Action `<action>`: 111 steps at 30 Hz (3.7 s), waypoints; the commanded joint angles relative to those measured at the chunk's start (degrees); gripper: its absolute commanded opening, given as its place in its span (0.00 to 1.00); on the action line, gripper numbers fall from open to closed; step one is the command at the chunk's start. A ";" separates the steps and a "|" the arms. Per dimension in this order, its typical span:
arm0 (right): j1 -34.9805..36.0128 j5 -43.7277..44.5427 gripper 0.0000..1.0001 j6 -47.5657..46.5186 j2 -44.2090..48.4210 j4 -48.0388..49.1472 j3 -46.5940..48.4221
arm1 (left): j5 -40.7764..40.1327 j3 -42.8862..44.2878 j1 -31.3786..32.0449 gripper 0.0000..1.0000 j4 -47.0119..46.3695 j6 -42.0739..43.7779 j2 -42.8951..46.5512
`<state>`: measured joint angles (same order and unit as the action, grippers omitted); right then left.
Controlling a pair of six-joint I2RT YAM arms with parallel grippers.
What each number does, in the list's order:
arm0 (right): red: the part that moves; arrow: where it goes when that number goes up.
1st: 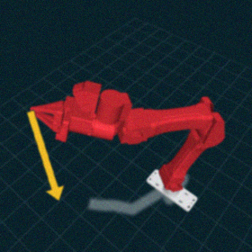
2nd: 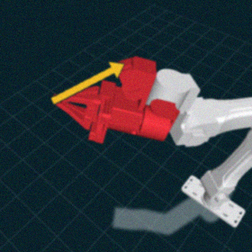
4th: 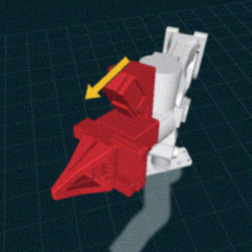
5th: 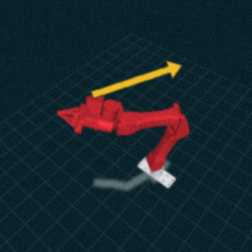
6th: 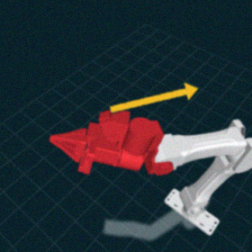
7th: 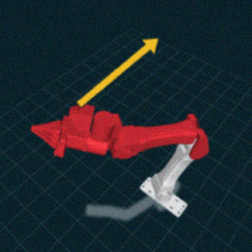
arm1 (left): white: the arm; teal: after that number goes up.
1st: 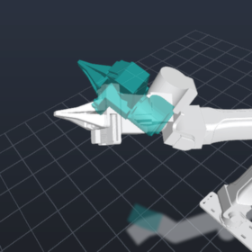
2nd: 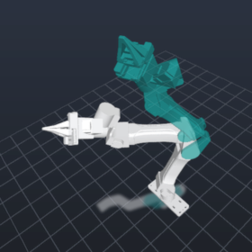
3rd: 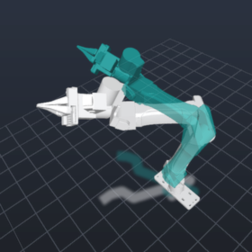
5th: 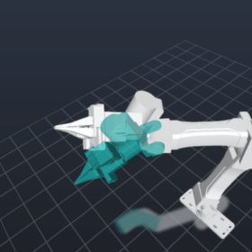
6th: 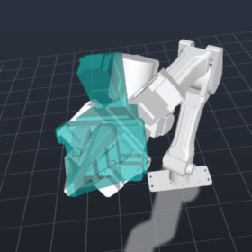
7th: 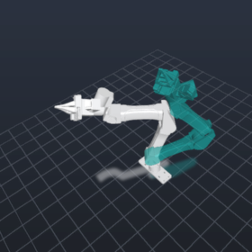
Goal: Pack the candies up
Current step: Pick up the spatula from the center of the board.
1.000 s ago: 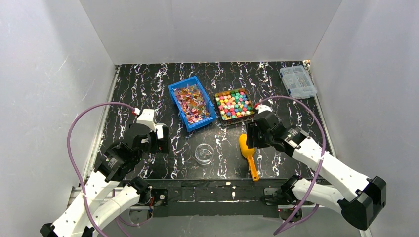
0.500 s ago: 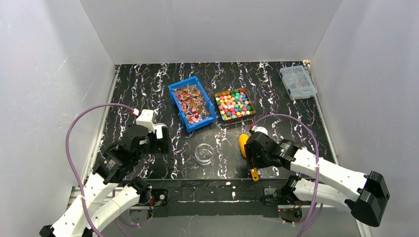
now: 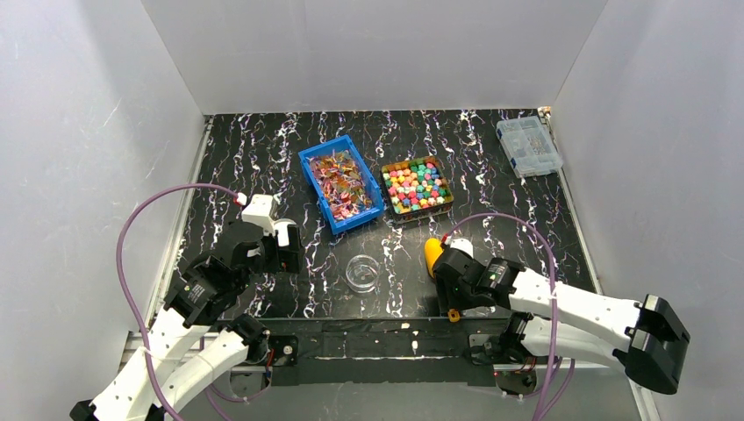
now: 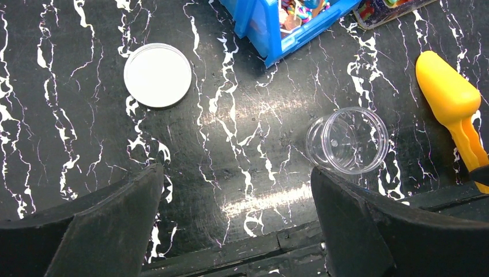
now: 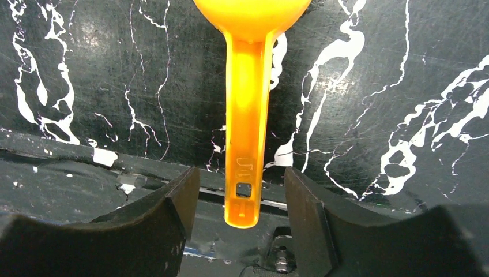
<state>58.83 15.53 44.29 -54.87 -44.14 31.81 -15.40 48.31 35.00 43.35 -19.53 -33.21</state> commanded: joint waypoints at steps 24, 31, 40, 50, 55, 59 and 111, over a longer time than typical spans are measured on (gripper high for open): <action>3.57 7.71 0.01 0.09 -1.11 -1.39 6.97 | 13.51 0.33 0.06 0.99 0.03 2.72 -2.17; 3.57 2.80 0.01 -3.79 0.74 -0.14 13.79 | 20.83 2.64 0.06 0.99 1.63 5.43 -2.01; 3.57 -12.57 0.01 -9.87 0.94 6.04 21.87 | 33.17 7.14 0.06 0.99 2.98 10.07 -1.79; 3.57 -30.55 0.01 -14.56 -1.49 6.60 30.24 | 41.45 5.75 0.06 0.99 -2.75 19.19 6.58; 3.56 -38.17 0.01 -15.22 -2.23 6.92 31.79 | 43.68 2.63 0.06 0.99 -7.39 25.77 11.84; 3.50 -45.71 0.01 -15.62 -1.90 9.32 31.92 | 46.52 1.57 0.02 0.99 -8.46 30.37 14.02; 3.57 -71.69 0.01 -21.20 -0.17 16.40 28.85 | 66.88 -1.12 0.06 0.58 -36.44 26.84 14.75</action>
<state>62.02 -54.26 22.68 -55.72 -31.05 60.16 49.15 47.81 35.00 11.09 8.19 -17.28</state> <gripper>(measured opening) 0.339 0.617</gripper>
